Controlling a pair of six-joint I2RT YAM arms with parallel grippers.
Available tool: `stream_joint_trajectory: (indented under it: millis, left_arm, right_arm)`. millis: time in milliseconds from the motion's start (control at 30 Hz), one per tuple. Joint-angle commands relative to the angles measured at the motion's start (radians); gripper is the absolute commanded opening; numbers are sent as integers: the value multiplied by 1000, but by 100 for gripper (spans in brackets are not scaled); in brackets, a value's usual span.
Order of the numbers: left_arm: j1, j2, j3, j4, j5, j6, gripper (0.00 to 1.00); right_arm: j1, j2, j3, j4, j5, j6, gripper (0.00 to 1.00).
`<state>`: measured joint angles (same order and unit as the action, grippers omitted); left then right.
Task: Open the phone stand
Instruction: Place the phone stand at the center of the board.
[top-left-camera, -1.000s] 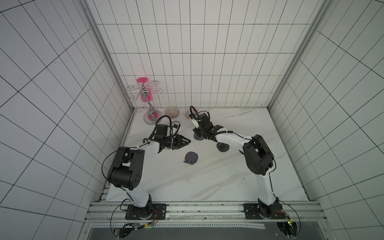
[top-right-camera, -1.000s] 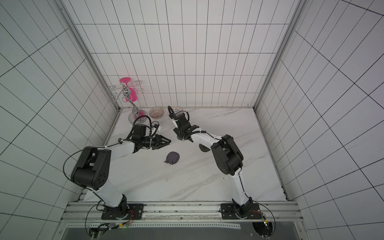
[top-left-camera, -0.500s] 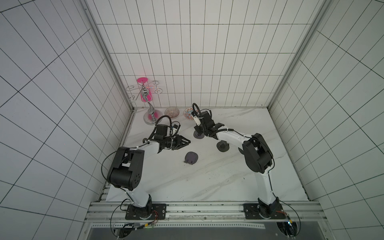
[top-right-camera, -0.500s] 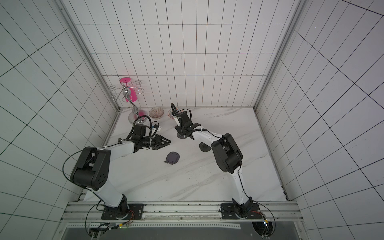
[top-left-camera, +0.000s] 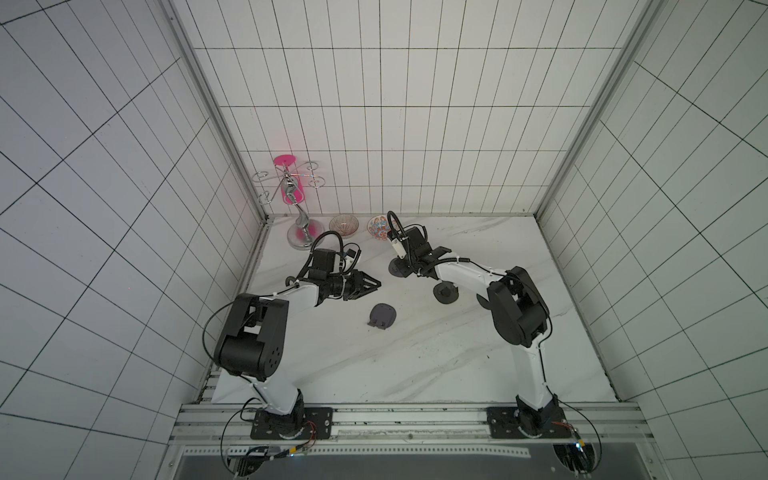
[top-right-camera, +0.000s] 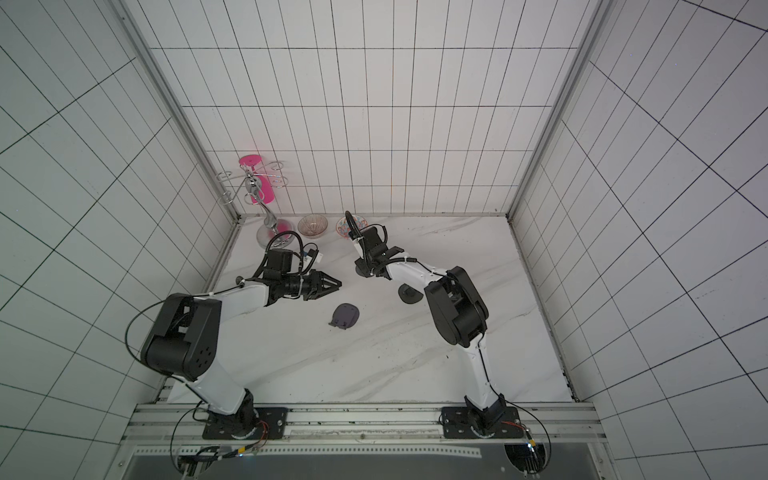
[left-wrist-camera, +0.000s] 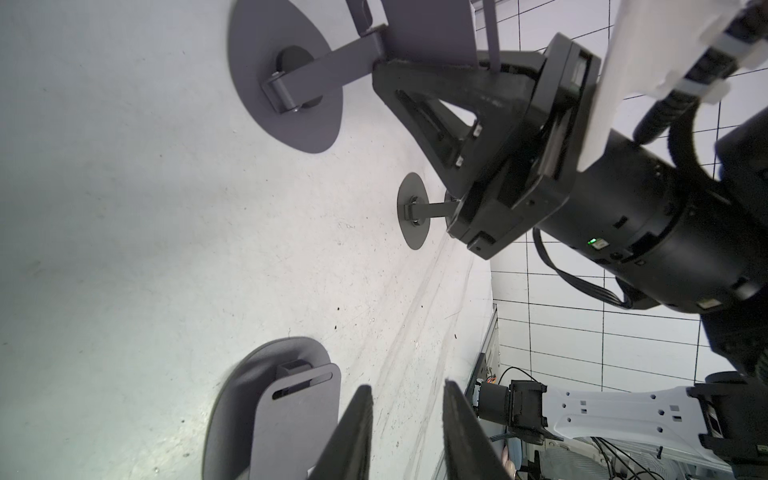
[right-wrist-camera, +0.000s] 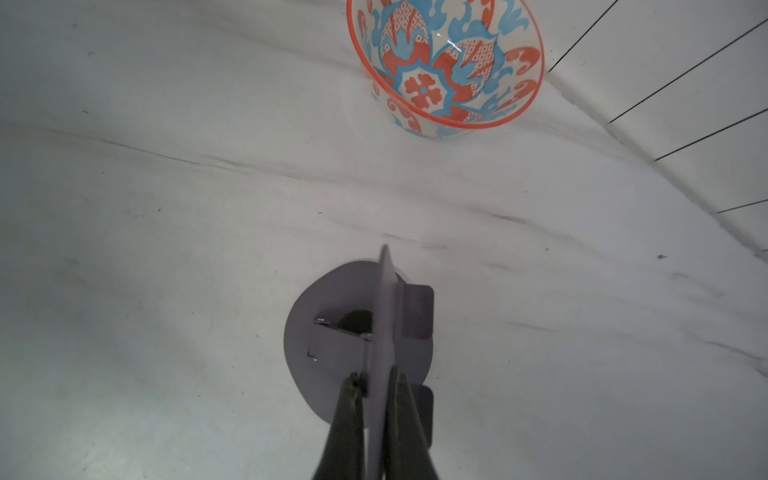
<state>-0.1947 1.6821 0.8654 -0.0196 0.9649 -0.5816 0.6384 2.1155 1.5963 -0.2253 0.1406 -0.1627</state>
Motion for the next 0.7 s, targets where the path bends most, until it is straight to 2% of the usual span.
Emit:
stream_joint_trajectory:
  millis: [0, 133, 267, 400, 533, 667]
  left_arm:
    - [0, -26, -5, 4, 13, 24, 31]
    - [0, -24, -3, 4, 18, 25, 31]
    - [-1, -19, -6, 3, 20, 25, 31]
    - [-1, -15, -6, 5, 24, 23, 31]
    - [-4, -11, -6, 6, 31, 22, 31]
    - [-9, -11, -9, 6, 34, 20, 31]
  right_arm:
    - [13, 37, -36, -114, 54, -33, 0]
    - [27, 28, -76, -73, 80, -18, 0]
    - [8, -31, -100, -48, 38, 17, 0]
    - [10, -49, -105, -35, 63, -27, 0]
    - [44, -6, -116, -9, 154, -72, 0]
    - [98, 94, -114, 29, 341, -138, 0]
